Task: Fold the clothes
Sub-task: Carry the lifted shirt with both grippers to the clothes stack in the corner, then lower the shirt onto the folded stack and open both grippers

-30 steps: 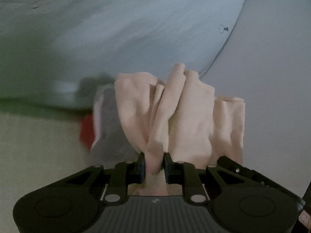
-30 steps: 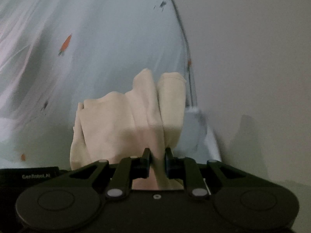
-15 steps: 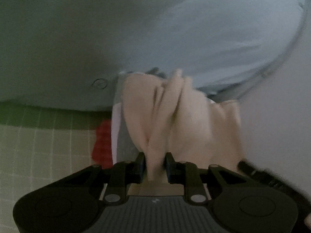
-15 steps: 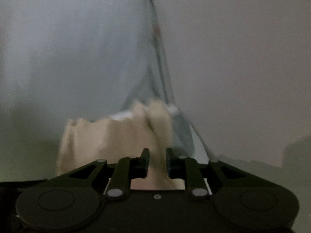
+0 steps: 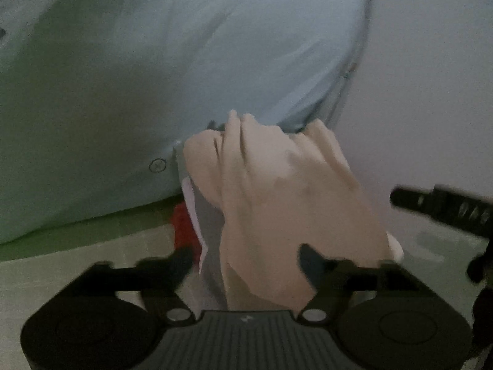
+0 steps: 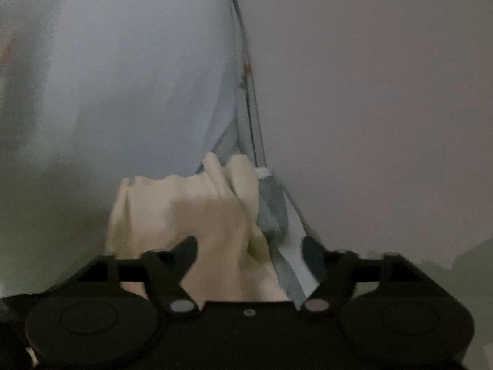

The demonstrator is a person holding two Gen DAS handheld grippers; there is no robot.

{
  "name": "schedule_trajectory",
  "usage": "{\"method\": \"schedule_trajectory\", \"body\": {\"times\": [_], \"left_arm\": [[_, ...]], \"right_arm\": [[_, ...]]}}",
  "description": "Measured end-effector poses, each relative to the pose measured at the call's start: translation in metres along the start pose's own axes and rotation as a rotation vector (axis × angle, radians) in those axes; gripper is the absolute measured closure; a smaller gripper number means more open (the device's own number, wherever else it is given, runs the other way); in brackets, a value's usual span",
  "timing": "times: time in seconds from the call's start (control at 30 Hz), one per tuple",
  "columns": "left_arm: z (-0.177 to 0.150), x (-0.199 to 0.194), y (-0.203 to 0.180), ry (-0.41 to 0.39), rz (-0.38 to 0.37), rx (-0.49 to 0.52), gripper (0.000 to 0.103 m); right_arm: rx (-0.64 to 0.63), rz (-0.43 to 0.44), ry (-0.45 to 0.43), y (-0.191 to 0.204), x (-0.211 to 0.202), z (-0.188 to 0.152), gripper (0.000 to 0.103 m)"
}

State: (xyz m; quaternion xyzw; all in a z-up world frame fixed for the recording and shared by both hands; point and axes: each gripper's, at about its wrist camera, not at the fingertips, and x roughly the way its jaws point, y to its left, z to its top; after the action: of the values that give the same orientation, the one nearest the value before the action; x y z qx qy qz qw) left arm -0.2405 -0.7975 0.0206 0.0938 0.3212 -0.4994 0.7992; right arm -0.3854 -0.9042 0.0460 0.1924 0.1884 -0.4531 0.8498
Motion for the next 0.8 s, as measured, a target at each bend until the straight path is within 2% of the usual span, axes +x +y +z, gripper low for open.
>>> {"method": "schedule_trajectory", "body": {"times": [0.07, 0.13, 0.27, 0.37, 0.47, 0.67, 0.8], "left_arm": [[-0.013, -0.018, -0.004, -0.007, 0.01, 0.006, 0.003], [-0.028, -0.039, -0.006, -0.009, -0.001, -0.004, 0.0], [-0.056, -0.073, -0.014, -0.03, 0.042, -0.001, 0.0], [-0.072, -0.095, -0.022, -0.038, 0.068, 0.012, 0.0], [-0.085, -0.114, -0.031, -0.047, 0.109, 0.035, 0.0], [-0.11, -0.143, -0.042, -0.033, 0.077, 0.05, 0.0], [-0.126, -0.154, -0.052, -0.047, 0.154, 0.123, 0.0]], "right_arm": [[-0.033, 0.001, -0.016, 0.004, -0.02, -0.006, 0.012], [-0.065, 0.002, -0.031, 0.008, -0.04, -0.012, 0.001], [-0.084, -0.037, -0.014, 0.013, -0.073, -0.026, 0.001], [-0.055, 0.014, 0.025, 0.009, -0.099, -0.044, 0.001], [-0.057, -0.019, 0.046, 0.003, -0.119, -0.066, 0.0], [-0.023, -0.022, 0.108, -0.017, -0.145, -0.114, 0.0], [-0.014, -0.032, 0.143, -0.025, -0.162, -0.142, 0.0]]}}
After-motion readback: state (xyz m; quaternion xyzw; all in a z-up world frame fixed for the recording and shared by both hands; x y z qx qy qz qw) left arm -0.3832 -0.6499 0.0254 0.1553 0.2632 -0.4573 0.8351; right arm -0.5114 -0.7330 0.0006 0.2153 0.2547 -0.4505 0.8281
